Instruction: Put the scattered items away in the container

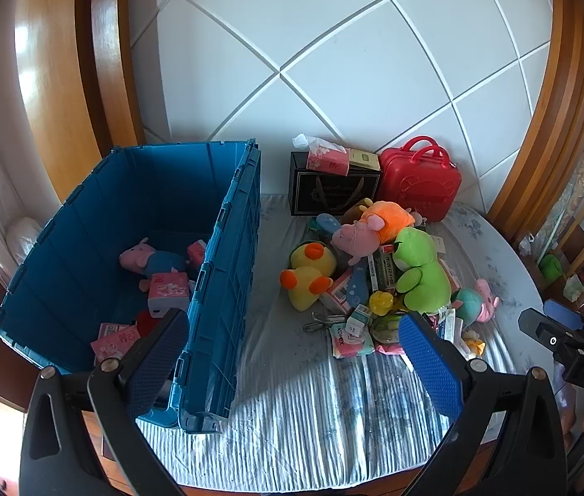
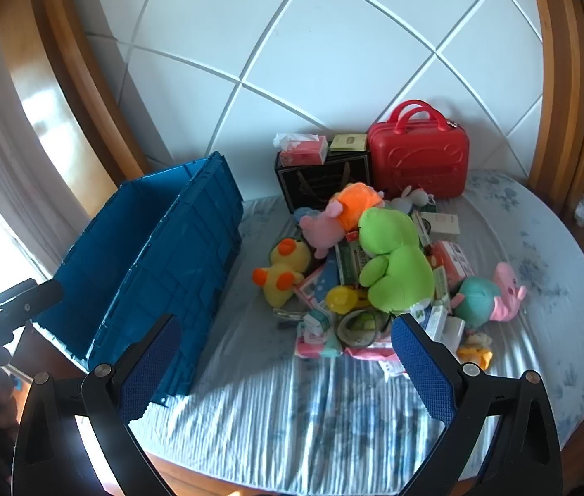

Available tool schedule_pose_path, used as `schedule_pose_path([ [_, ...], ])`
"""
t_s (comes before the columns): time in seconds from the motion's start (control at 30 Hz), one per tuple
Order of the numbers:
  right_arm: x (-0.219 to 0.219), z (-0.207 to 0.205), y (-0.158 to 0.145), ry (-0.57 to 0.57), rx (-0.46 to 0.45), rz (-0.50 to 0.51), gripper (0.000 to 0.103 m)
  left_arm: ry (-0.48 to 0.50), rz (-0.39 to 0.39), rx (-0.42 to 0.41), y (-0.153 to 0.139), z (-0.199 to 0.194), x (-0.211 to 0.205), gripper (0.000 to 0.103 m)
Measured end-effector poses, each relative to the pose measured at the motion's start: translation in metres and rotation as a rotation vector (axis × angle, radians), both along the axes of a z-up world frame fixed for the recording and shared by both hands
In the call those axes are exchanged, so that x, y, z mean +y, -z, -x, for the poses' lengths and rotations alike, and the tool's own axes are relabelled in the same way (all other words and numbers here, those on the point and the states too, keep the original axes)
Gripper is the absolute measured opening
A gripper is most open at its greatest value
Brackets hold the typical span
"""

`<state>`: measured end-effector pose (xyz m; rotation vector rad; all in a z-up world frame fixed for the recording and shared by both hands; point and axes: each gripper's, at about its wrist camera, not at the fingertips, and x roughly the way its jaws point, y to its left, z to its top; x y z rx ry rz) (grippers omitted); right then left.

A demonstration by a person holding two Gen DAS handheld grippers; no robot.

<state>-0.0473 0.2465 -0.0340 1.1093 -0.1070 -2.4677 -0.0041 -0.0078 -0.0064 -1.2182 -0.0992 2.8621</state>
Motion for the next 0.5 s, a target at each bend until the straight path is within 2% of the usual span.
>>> schedule_pose_path([
  [0.5,-0.0051,-0.0036,0.0012,-0.005,0.005,-0.006,0.103,-0.021,-0.001,0.003,0.0060,-0.0042,-0.0054,0.103],
])
